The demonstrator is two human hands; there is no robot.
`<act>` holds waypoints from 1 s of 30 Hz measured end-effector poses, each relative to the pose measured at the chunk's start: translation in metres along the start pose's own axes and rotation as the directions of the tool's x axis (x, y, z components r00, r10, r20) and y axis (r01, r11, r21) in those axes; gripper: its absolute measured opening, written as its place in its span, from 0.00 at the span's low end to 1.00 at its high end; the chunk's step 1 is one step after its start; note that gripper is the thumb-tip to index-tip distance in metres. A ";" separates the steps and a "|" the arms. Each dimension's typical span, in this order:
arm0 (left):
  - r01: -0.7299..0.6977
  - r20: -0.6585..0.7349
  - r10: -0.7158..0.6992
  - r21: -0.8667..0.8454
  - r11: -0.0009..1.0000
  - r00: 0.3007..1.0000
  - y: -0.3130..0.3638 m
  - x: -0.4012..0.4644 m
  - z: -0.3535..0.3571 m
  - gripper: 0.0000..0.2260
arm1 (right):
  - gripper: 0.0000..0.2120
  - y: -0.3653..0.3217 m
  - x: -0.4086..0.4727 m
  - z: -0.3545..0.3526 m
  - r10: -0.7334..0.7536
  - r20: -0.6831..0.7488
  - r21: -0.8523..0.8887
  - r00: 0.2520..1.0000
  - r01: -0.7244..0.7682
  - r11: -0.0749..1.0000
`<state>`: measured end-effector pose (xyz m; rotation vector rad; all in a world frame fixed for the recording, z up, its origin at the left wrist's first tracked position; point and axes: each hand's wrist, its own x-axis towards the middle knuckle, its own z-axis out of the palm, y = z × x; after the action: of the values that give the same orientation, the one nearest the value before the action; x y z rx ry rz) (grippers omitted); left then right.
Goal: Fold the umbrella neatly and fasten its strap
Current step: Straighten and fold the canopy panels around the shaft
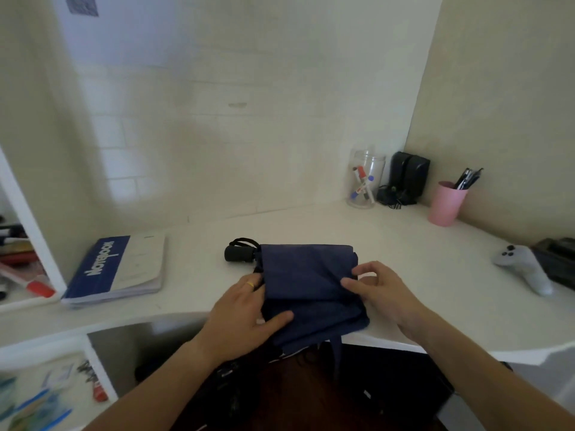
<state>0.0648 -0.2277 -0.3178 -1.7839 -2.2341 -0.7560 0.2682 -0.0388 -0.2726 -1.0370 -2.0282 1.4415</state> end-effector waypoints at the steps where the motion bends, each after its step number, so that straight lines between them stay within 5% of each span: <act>1: 0.136 0.021 -0.134 -0.132 0.982 0.991 0.004 -0.001 -0.004 0.29 | 0.18 0.003 0.000 0.002 0.014 -0.021 -0.028 1.000 -0.015 0.999; 3: 0.373 0.092 -0.378 -0.489 0.789 0.921 0.011 0.008 -0.010 0.30 | 0.21 0.004 0.001 0.008 0.014 -0.064 -0.090 0.998 -0.020 0.996; 5: 0.456 0.079 -0.494 -0.532 0.714 0.866 0.014 0.020 -0.011 0.31 | 0.19 0.001 0.000 0.011 0.003 -0.116 -0.117 0.993 -0.016 0.993; 8: 0.419 -0.043 -0.449 -0.291 0.860 0.892 0.013 0.021 -0.003 0.23 | 0.13 -0.003 -0.002 0.015 -0.016 -0.136 -0.163 0.991 -0.006 0.987; 12: 0.323 -0.070 -0.337 -0.162 0.932 0.939 0.004 0.020 0.001 0.26 | 0.05 -0.002 0.004 0.012 0.025 -0.164 -0.136 0.986 -0.048 0.990; 17: 0.335 -0.071 -0.353 -0.185 0.924 0.933 0.006 0.016 0.001 0.20 | 0.15 -0.005 0.006 0.001 0.140 -0.111 -0.125 0.984 -0.153 0.980; 19: 0.325 -0.069 -0.342 -0.181 0.928 0.937 0.006 0.015 0.002 0.20 | 0.16 -0.007 0.001 0.000 0.004 -0.189 -0.313 0.982 -0.065 0.947; 21: 0.312 -0.073 -0.328 -0.169 0.935 0.942 0.005 0.013 0.003 0.20 | 0.15 -0.016 -0.006 0.009 -0.439 -0.247 -0.552 0.864 0.247 0.797; 23: 0.301 -0.079 -0.316 -0.158 0.941 0.946 0.004 0.013 0.005 0.19 | 0.15 -0.028 -0.008 0.028 -0.733 -0.042 -0.622 0.679 0.557 0.551; 26: 0.284 -0.072 -0.297 -0.157 0.946 0.952 0.003 0.012 0.005 0.19 | 0.24 -0.019 0.007 0.055 -0.563 0.320 -0.729 0.762 0.577 0.368; 30: 0.307 -0.009 -0.313 -0.171 0.936 0.950 0.003 0.009 0.000 0.17 | 0.35 0.014 0.017 0.050 -0.360 0.396 -0.822 0.845 0.501 0.272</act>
<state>0.0654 -0.2192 -0.3134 -1.4809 -2.5278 -1.0557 0.2263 -0.0531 -0.3048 -0.5568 -2.9558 -0.0494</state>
